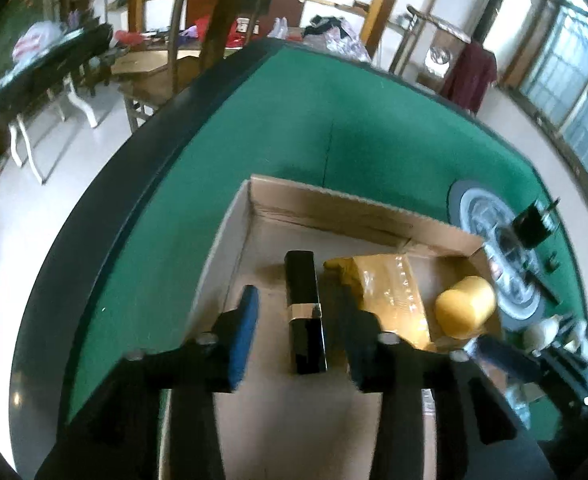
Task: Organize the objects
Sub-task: 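Place the black tube and white medicine box into the cardboard box, opening both tools, then grasp the white pill bottle with the left tool while the right tool reaches toward the pile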
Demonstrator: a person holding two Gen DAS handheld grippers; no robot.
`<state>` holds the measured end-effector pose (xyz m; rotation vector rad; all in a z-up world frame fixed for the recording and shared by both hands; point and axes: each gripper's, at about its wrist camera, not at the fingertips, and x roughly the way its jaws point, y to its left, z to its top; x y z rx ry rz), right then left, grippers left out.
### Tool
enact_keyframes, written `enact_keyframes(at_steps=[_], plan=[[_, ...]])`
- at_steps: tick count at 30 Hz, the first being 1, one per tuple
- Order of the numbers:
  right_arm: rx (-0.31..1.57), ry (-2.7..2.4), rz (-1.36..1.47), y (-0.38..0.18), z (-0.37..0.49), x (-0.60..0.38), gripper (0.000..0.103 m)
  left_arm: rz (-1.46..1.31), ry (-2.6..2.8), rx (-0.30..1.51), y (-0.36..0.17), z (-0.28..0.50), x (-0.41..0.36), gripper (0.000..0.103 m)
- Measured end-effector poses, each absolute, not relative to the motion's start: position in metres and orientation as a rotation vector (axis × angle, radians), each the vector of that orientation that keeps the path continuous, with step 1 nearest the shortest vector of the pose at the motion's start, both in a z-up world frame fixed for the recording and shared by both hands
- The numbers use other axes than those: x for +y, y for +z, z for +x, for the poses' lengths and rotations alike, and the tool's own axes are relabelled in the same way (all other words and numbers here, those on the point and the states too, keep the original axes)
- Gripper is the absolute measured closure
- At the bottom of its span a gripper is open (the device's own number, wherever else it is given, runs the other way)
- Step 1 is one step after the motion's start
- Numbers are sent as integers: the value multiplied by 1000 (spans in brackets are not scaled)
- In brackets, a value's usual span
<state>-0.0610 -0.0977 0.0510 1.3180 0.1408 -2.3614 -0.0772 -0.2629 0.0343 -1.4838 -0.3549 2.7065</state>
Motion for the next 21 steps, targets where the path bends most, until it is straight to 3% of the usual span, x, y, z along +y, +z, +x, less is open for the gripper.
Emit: enact_keyframes(at_steps=[4, 6, 9, 11, 16, 21], plan=[[70, -2395, 1256, 74, -49, -75, 56, -1437, 2739, -459, 51, -61, -274, 61], [56, -2422, 1219, 85, -41, -62, 52, -1399, 2762, -492, 61, -47, -275, 53], [64, -2495, 1172, 99, -26, -33, 39, -1364, 2767, -506, 69, -29, -270, 52], [73, -2562, 1154, 105, -16, -12, 37, -1332, 2743, -509, 75, -16, -256, 47], [50, -2681, 1163, 111, -7, 50, 36, -1317, 2638, -426, 84, 5, -203, 46], [-176, -2800, 1172, 114, 3, 144, 36, -1307, 2568, -262, 89, 9, -139, 46]])
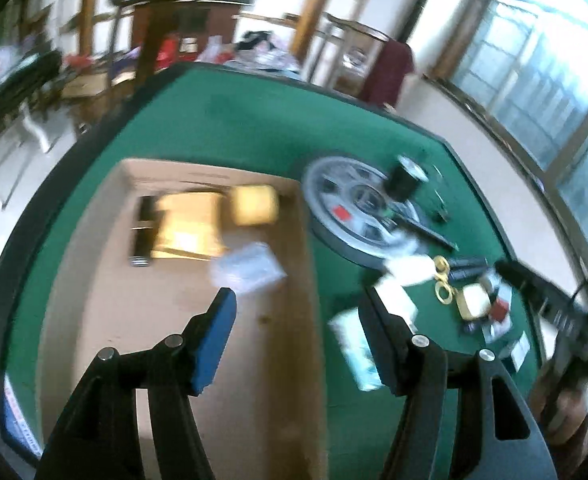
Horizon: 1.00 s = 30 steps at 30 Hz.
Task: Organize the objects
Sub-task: 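Grasp the white pill bottle with the left tool while the right tool reaches toward the pile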
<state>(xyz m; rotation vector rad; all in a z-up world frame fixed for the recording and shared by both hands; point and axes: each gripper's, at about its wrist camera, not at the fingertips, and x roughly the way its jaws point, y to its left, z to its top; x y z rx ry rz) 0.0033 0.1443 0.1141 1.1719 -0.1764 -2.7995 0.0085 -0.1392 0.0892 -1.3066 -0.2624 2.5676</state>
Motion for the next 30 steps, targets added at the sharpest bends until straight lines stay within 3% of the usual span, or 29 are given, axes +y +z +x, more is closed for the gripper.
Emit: enact_keyframes(at_steps=[7, 19, 28, 30], plan=[[-640, -2928, 1131, 105, 20, 281, 36, -1362, 2502, -74, 79, 3, -63, 46], [-1072, -2804, 1154, 54, 22, 354, 36, -1395, 2490, 228, 48, -44, 22, 46], [-1138, -2767, 1171, 46, 17, 361, 36, -1392, 2369, 560, 22, -54, 59, 47], [-1129, -2768, 1179, 44, 16, 360, 36, -1368, 2369, 572, 25, -48, 61, 58]])
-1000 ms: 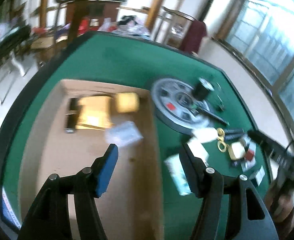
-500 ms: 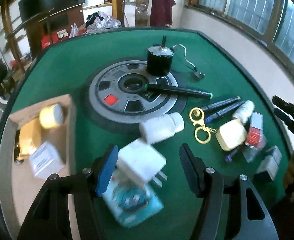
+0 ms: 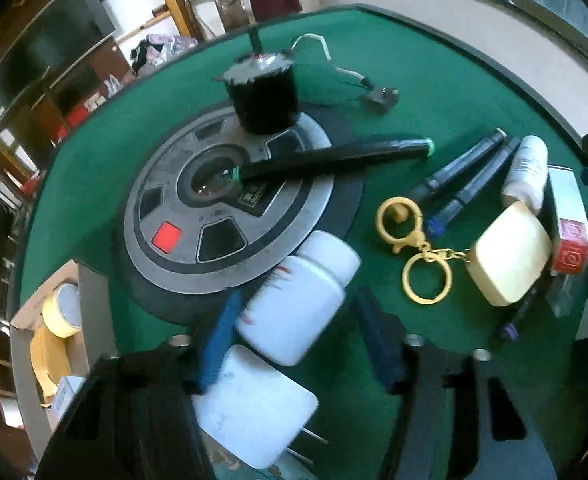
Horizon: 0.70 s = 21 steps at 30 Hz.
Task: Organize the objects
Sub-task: 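Grasp the white pill bottle with the left tool while the right tool reaches toward the pile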
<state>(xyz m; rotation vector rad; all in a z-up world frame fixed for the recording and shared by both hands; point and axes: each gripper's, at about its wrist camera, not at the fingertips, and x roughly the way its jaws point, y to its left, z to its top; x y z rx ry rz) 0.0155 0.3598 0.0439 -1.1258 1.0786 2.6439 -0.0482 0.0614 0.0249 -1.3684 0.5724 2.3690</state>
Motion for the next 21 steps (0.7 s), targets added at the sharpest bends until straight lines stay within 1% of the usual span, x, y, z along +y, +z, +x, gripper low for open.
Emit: enact_keyframes(at_steps=[3, 8, 12, 21], plan=[[1061, 2646, -1143, 42, 13, 356, 36, -1343, 2342, 574, 27, -40, 66, 58], [1030, 2654, -1152, 41, 16, 355, 36, -1314, 2343, 643, 25, -35, 77, 58], [1009, 2656, -1152, 41, 15, 355, 36, -1315, 2352, 629, 23, -35, 79, 59], [981, 2653, -1183, 39, 14, 354, 36, -1251, 2395, 362, 54, 1, 53, 59]])
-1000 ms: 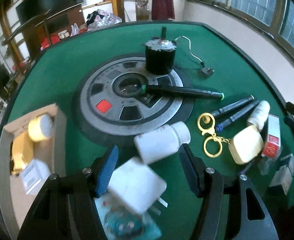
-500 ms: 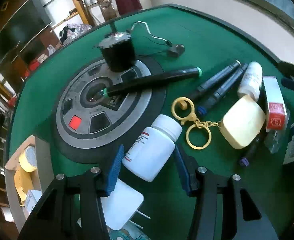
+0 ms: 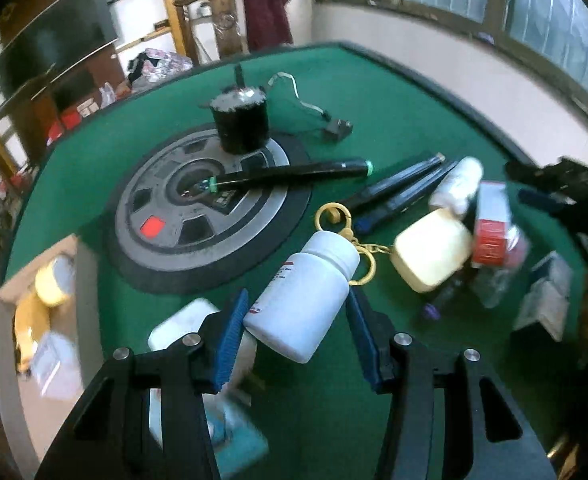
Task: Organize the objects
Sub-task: 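Grasp the white pill bottle with the left tool while the right tool reaches toward the pile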
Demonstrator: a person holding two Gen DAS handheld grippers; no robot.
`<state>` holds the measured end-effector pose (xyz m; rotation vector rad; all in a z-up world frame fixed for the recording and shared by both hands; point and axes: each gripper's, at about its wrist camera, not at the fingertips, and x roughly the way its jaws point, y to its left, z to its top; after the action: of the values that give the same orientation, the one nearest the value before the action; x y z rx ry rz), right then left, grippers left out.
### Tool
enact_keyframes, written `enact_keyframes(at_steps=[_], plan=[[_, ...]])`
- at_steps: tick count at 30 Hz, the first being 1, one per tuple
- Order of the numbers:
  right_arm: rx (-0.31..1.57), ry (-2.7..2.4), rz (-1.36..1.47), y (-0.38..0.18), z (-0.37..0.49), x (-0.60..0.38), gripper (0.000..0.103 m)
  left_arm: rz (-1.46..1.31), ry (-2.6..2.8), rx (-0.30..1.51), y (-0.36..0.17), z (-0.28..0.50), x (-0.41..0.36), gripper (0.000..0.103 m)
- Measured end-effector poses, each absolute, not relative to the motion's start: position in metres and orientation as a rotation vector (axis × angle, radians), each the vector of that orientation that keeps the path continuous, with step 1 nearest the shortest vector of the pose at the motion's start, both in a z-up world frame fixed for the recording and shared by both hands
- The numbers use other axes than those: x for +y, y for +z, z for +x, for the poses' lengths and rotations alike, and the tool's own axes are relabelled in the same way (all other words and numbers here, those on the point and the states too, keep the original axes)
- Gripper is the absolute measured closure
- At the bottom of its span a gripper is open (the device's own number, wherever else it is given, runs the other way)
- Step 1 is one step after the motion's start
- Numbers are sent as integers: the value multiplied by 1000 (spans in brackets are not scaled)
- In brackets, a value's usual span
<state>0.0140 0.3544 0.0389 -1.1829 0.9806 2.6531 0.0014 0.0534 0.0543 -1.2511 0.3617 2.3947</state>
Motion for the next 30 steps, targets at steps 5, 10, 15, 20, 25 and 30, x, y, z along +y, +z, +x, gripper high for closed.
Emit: enact_keyframes(at_steps=[5, 10, 15, 20, 25, 30], plan=[[992, 2644, -1194, 36, 14, 357, 36, -1156, 2487, 237, 77, 44, 29, 59], [985, 2642, -1192, 35, 14, 359, 36, -1098, 2606, 86, 85, 67, -2, 59], [920, 2667, -1132, 45, 20, 359, 36, -1098, 2622, 0, 82, 76, -25, 59], [845, 2633, -1265, 60, 45, 345, 36, -1096, 2615, -110, 84, 93, -57, 59], [842, 2515, -1297, 66, 94, 336, 35, -1078, 2615, -204, 82, 102, -88, 59], [966, 2496, -1367, 55, 101, 325, 35, -1069, 2625, -297, 79, 103, -115, 59]])
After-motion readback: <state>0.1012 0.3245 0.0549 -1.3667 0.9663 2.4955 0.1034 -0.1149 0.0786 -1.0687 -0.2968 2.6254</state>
